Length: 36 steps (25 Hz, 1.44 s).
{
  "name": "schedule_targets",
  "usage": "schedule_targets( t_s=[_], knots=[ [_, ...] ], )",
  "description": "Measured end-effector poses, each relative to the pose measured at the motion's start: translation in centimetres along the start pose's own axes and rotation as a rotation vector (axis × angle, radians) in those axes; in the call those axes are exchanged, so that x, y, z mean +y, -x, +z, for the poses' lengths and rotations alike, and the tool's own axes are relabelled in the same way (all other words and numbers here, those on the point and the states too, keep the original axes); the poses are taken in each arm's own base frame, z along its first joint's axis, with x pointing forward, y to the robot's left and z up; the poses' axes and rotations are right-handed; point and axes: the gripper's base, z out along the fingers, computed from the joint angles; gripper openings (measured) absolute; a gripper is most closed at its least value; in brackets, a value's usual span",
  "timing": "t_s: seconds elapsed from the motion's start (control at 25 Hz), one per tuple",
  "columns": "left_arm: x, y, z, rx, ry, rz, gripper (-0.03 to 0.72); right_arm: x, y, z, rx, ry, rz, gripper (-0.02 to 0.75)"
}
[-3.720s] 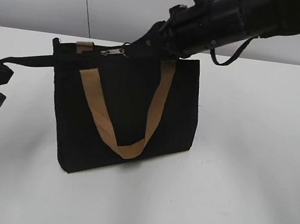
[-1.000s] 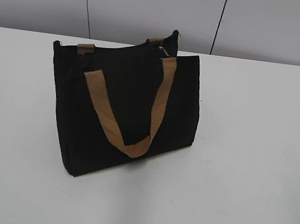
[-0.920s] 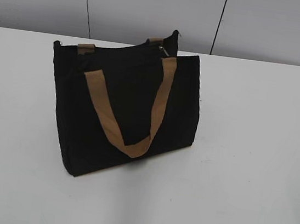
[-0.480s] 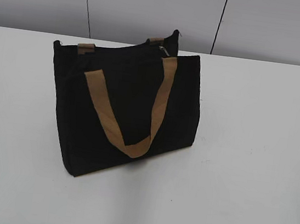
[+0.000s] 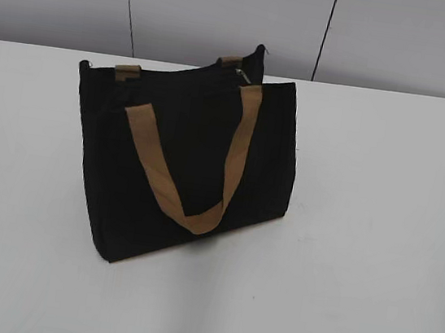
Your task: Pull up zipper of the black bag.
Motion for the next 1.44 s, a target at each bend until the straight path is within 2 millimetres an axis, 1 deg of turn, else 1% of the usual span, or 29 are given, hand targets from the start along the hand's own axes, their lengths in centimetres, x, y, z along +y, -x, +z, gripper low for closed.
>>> schedule_targets(
  t_s=[0.16,0.44,0.6,0.8,1.16,1.44],
  knots=[
    [-0.07,-0.02,-0.04,-0.006,0.056,-0.027,0.447,0.02,0.01,0.00,-0.002,-0.022,0.013,0.379],
    [-0.26,-0.07,-0.14,-0.021,0.226,-0.107,0.433,0.12,0.00,-0.02,-0.011,-0.160,0.093,0.379],
    [-0.33,-0.09,-0.17,-0.025,0.285,-0.134,0.413,0.22,0.00,-0.01,-0.016,-0.236,0.141,0.379],
    [-0.34,-0.09,-0.18,-0.026,0.298,-0.139,0.390,0.26,0.00,0.00,-0.019,-0.293,0.175,0.379],
    [-0.34,-0.09,-0.18,-0.026,0.298,-0.139,0.339,0.27,0.00,0.00,-0.019,-0.295,0.176,0.379],
    [-0.40,-0.10,-0.19,-0.030,0.344,-0.161,0.312,0.27,0.00,0.00,-0.019,-0.295,0.176,0.379]
  ],
)
